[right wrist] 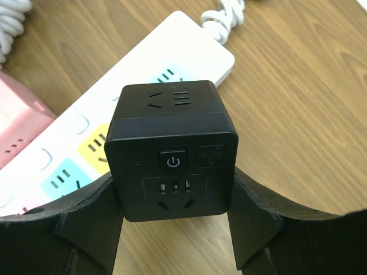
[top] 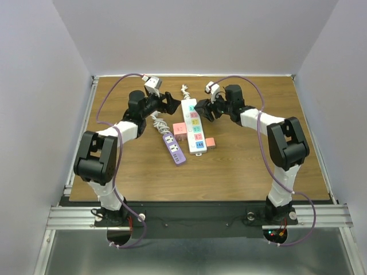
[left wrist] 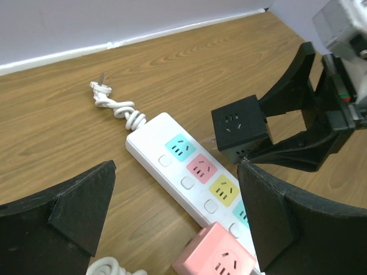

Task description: Insert the plug

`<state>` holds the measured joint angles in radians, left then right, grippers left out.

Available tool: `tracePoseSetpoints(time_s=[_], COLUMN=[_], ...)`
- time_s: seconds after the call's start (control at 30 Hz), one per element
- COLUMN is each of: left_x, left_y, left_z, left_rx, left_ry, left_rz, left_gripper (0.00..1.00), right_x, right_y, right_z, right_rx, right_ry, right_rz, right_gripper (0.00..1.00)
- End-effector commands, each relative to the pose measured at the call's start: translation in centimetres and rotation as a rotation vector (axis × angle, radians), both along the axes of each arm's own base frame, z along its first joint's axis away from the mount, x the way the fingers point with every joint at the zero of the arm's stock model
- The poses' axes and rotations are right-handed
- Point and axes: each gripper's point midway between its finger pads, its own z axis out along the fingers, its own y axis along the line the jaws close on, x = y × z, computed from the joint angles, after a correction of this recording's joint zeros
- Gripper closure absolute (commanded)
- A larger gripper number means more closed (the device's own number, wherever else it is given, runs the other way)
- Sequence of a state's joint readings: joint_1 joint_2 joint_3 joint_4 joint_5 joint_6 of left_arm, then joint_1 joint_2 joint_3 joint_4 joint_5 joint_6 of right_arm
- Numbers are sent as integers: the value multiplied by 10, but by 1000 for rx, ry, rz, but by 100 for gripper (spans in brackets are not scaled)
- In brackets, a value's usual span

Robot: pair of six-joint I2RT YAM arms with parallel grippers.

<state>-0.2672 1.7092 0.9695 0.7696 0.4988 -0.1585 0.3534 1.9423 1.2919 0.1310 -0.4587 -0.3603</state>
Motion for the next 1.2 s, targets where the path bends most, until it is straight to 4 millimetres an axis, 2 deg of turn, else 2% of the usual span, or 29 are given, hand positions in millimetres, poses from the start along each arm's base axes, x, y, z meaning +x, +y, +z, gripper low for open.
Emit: tracePoseSetpoints(time_s=[0.0,0.07,0.1,0.17,0.2,0.3,0.5,0.63,0.8,0.9,0.93,1.03,1.17], left_x=[16,21,22,27,29,37,47,53,55,57,56,53,49], left_y=[-10,-18,-26,-33,-35,-35,-39,-46,-52,-56,-58,-64,-85], left_z=[2,-3,-14,-18,-29,-39,-56,-70,-69,-78,-81,-81,-86], left_rx=[9,24,34,44,52,55,58,60,53,59,61,68,73], left_ry=[-10,5,26,34,56,81,111,133,129,153,158,153,166], left_rz=[0,-15,-22,-26,-28,-9,-10,-37,-64,-81,-91,-101,-152], left_gripper=[1,1,1,1,1,1,1,1,1,1,1,1,1], right_x=[17,17,17,18,19,21,5,-7,-27,-40,-45,-61,-80], right_y=[-5,-8,-8,-11,-11,-20,-20,-14,-4,2,2,9,24], right_z=[32,28,28,25,22,17,4,-4,-8,-5,-10,-11,-8], right_rx=[6,-6,-7,-4,-7,-13,13,14,26,42,43,59,79], right_ry=[-111,-107,-107,-94,-85,-66,-3,20,39,38,50,63,76], right_rz=[-48,-62,-66,-87,-100,-160,-171,-144,-85,-47,-40,7,84], right_gripper=[99,99,100,100,100,100,100,100,100,99,99,99,100])
